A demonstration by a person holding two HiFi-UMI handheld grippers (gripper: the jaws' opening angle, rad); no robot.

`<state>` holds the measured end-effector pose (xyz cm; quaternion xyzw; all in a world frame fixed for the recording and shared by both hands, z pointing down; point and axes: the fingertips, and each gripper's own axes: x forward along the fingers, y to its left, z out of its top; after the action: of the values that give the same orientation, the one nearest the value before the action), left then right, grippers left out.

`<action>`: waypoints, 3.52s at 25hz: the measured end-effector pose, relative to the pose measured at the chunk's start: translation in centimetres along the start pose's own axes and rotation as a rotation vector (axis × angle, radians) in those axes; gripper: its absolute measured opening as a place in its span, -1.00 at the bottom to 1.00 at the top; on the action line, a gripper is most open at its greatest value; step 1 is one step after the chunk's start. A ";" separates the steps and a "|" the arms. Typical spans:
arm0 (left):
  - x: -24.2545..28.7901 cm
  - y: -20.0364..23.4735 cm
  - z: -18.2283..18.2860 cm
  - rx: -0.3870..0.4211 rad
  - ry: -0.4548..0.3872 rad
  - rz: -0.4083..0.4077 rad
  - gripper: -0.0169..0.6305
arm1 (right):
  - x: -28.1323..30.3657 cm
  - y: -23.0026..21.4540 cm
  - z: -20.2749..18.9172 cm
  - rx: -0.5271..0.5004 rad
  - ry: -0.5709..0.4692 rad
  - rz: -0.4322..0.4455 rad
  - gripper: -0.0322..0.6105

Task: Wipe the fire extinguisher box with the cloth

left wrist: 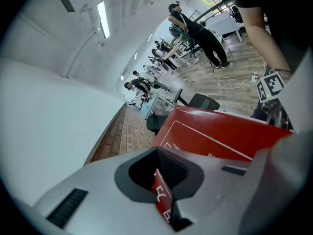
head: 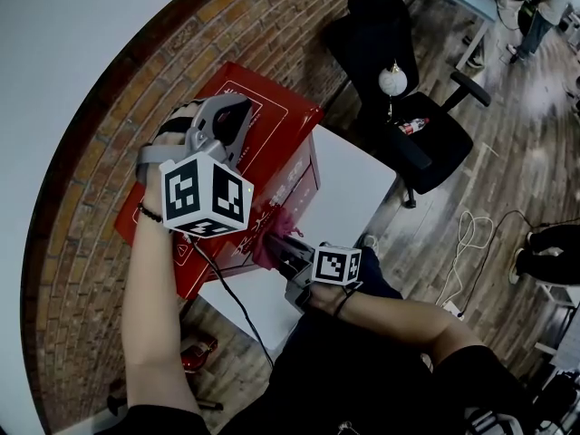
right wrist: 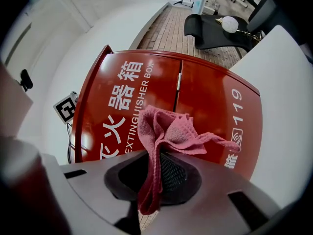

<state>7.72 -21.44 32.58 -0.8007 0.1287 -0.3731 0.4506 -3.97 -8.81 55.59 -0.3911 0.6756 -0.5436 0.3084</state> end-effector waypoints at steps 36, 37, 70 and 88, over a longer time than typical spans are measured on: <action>-0.2 0.0 0.2 0.006 -0.011 0.010 -0.86 | -0.5 -8.2 -1.7 0.028 0.043 -0.166 -0.71; -0.2 0.0 0.2 0.006 -0.011 0.010 -0.86 | -0.5 -8.8 -1.8 0.032 0.046 -0.171 -0.71; -0.3 0.2 0.2 -0.001 -0.017 0.021 -0.86 | -0.4 -18.9 -3.4 0.067 0.099 -0.279 -0.71; -0.1 -0.1 0.4 0.001 -0.009 0.004 -0.86 | -0.6 -24.9 -4.5 0.075 0.203 -0.380 -0.71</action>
<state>7.91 -21.03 32.46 -0.8018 0.1281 -0.3686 0.4526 -2.70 -8.63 80.87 -0.4428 0.5967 -0.6533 0.1451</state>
